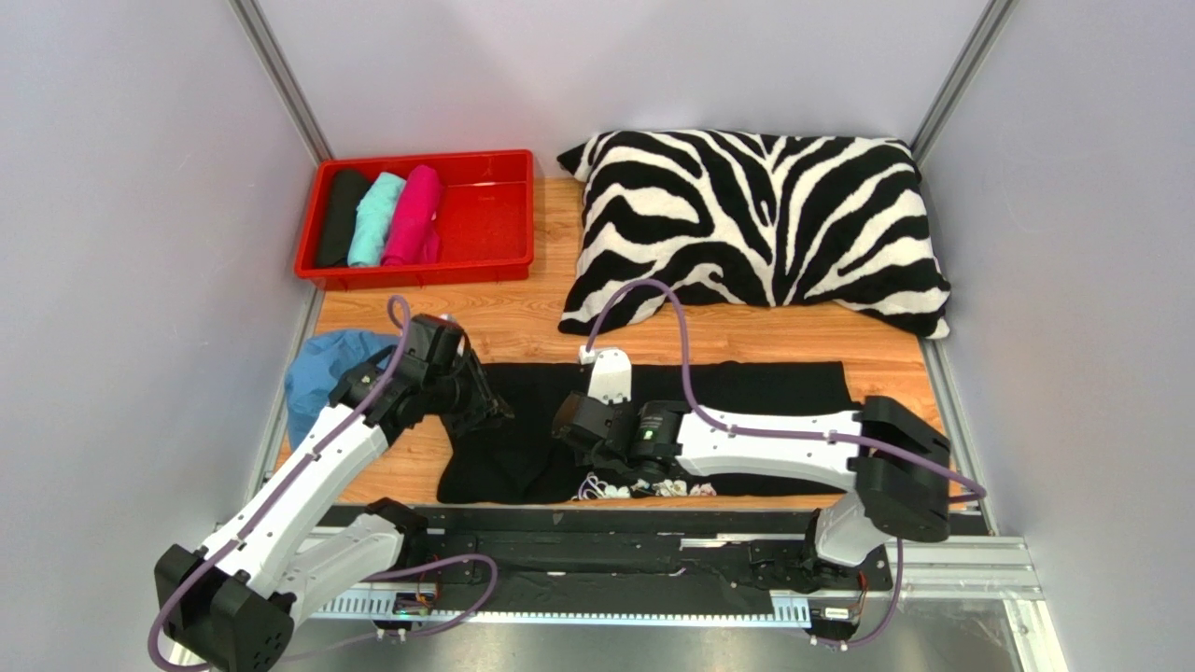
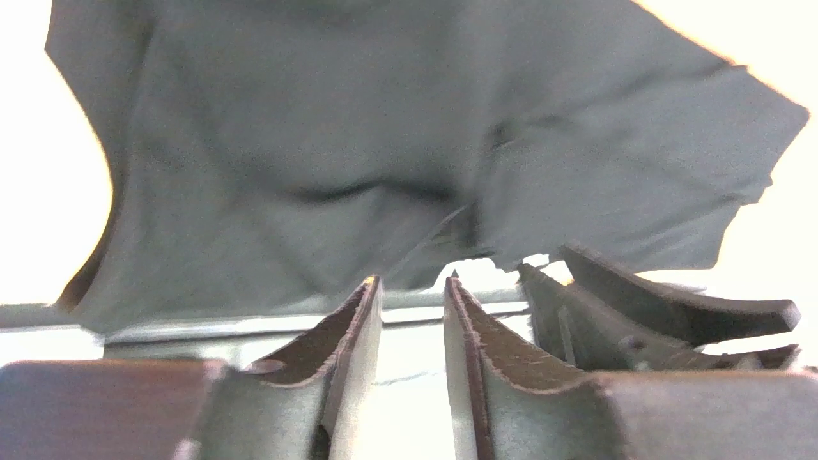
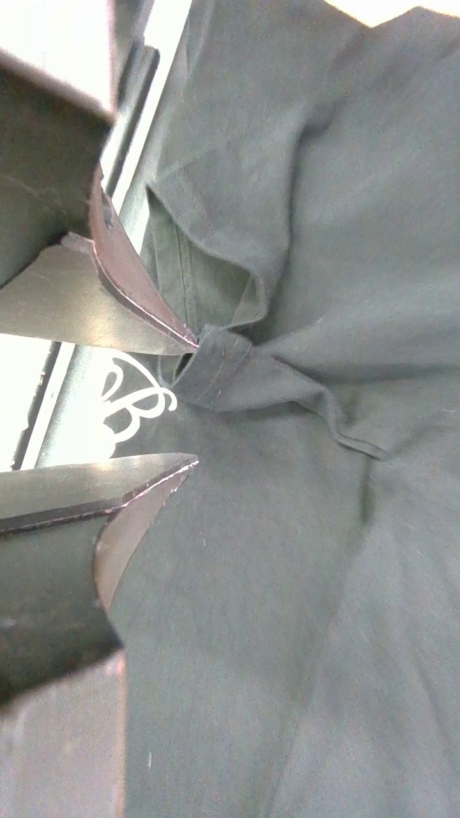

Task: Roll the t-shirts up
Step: Fold the T-shirt at the center of the board.

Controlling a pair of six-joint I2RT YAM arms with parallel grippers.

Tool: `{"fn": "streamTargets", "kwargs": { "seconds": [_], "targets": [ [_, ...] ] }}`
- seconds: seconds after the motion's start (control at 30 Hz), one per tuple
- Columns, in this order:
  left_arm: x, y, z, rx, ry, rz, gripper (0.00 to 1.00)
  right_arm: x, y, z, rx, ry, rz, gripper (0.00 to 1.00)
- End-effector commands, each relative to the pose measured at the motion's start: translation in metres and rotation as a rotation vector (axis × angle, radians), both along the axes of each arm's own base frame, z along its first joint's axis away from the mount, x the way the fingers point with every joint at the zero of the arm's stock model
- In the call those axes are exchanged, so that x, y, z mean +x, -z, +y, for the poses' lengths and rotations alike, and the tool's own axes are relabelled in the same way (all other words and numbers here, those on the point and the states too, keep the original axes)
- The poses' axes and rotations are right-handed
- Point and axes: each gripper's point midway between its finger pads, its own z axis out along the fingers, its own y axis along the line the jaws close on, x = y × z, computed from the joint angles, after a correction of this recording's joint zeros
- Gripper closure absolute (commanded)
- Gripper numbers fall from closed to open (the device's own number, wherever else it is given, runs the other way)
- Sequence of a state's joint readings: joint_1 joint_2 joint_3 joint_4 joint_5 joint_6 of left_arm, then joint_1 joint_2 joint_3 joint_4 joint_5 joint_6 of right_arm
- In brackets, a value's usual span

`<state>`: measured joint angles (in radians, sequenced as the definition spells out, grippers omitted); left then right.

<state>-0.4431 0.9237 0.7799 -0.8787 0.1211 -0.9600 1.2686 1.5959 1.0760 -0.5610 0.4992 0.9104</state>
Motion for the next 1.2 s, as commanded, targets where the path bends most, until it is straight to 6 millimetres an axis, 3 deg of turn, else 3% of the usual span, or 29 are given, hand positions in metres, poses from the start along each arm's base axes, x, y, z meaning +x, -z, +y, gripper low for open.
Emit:
{"fn": "streamTargets", "kwargs": {
  "seconds": [0.0,0.03,0.13,0.27,0.37,0.4,0.47,0.5,0.57,0.6,0.67,0.7,0.73,0.77,0.8,0.93,1.17],
  "targets": [
    [0.031,-0.017,-0.010,0.001,0.030,-0.082,0.68,0.027,-0.038,-0.019,-0.007,0.043,-0.108,0.53],
    [0.035,-0.016,-0.014,-0.007,0.035,-0.080,0.75,0.036,-0.039,-0.025,-0.014,0.066,-0.108,0.54],
    [0.046,-0.004,-0.029,-0.046,0.045,-0.046,0.82,0.050,-0.033,-0.038,-0.056,0.095,-0.111,0.54],
    [0.053,0.006,-0.058,-0.073,0.129,-0.048,0.83,0.060,-0.016,-0.062,-0.111,0.153,-0.076,0.55],
    [0.055,0.013,-0.075,-0.009,0.218,-0.053,0.77,0.072,-0.020,-0.089,-0.090,0.231,-0.071,0.55],
    [0.056,0.020,-0.079,0.019,0.242,-0.042,0.74,0.072,-0.015,-0.103,-0.100,0.251,-0.059,0.54],
    [0.057,0.025,-0.087,0.075,0.293,-0.057,0.70,0.083,-0.025,-0.133,-0.053,0.337,-0.047,0.55],
    [0.057,0.027,-0.089,0.085,0.305,-0.062,0.66,0.090,-0.020,-0.159,-0.063,0.406,-0.034,0.54],
    [0.059,0.032,-0.095,0.099,0.320,-0.071,0.62,0.096,-0.031,-0.185,-0.021,0.462,-0.039,0.53],
    [0.058,0.034,-0.098,0.103,0.328,-0.072,0.60,0.103,-0.026,-0.214,-0.027,0.545,-0.022,0.51],
    [0.059,0.035,-0.102,0.098,0.330,-0.082,0.60,0.107,-0.033,-0.239,0.005,0.588,-0.021,0.49],
    [0.057,0.036,-0.104,0.090,0.329,-0.078,0.60,0.112,-0.032,-0.265,0.004,0.669,-0.017,0.47],
    [0.055,0.040,-0.105,0.086,0.325,-0.072,0.60,0.113,-0.031,-0.278,0.002,0.695,-0.010,0.47],
    [0.053,0.042,-0.105,0.080,0.321,-0.067,0.61,0.112,-0.031,-0.283,0.034,0.708,0.005,0.46],
    [0.052,0.044,-0.104,0.075,0.300,-0.057,0.62,0.113,-0.029,-0.303,0.051,0.775,0.020,0.46],
    [0.046,0.055,-0.094,0.089,0.257,-0.043,0.62,0.084,-0.016,-0.332,0.034,0.884,0.080,0.46],
    [0.057,0.056,-0.103,0.159,0.332,-0.060,0.62,0.043,0.009,-0.355,0.083,1.032,0.124,0.44]
  ]
}}
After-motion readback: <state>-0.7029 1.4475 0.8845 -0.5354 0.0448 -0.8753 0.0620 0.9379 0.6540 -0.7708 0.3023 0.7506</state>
